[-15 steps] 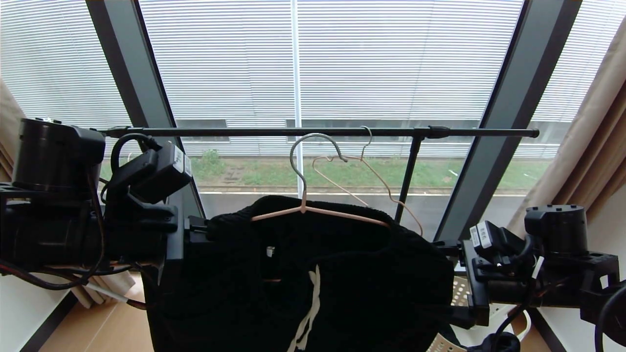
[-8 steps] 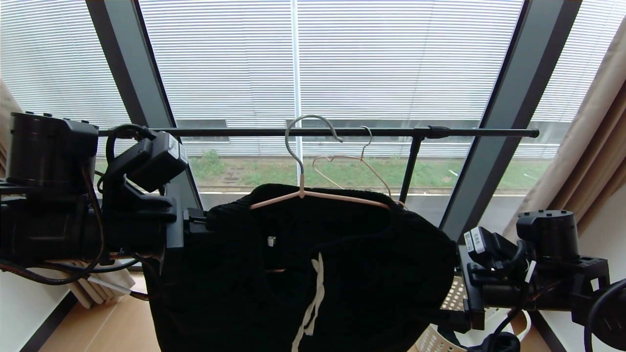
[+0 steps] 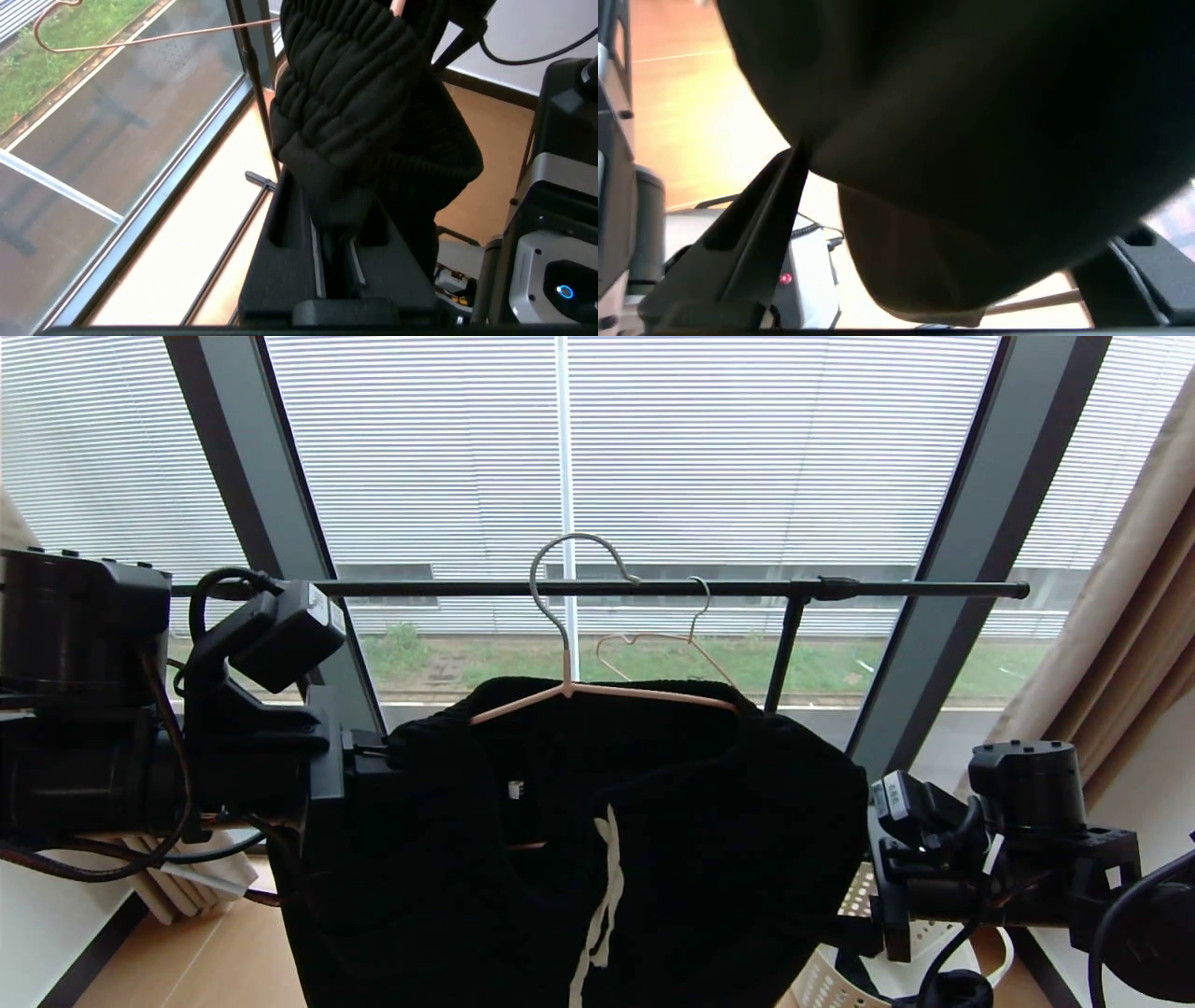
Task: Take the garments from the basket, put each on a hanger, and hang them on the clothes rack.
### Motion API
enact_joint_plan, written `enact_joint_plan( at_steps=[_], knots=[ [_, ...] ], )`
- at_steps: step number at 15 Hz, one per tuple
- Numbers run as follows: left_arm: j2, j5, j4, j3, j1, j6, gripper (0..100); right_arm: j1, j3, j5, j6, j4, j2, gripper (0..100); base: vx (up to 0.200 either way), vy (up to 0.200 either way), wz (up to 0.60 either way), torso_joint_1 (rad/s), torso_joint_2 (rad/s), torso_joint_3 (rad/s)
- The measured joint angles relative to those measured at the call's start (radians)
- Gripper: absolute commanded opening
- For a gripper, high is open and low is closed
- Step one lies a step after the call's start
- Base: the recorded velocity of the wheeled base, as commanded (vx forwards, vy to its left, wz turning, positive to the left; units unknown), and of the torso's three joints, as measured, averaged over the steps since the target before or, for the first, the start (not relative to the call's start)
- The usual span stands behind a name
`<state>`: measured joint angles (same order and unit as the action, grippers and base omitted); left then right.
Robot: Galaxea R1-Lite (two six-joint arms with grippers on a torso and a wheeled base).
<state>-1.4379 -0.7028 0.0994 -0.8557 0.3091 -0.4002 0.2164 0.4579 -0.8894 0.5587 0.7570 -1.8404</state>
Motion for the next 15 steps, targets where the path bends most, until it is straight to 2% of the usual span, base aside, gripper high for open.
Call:
enact_joint_plan(
  at_steps=[9, 15],
  knots=[
    [0.034, -0.002, 0.001, 0.005, -0.050, 0.022, 0, -0.076, 0.011, 0.003, 0.002, 0.018, -0.015, 0, 0.000, 0.000, 0.00, 0.000, 0.00, 0.000],
    [0.058, -0.003, 0.000, 0.014, -0.089, 0.023, 0, -0.093, 0.018, 0.003, 0.003, 0.016, -0.017, 0, 0.000, 0.000, 0.00, 0.000, 0.00, 0.000]
  ],
)
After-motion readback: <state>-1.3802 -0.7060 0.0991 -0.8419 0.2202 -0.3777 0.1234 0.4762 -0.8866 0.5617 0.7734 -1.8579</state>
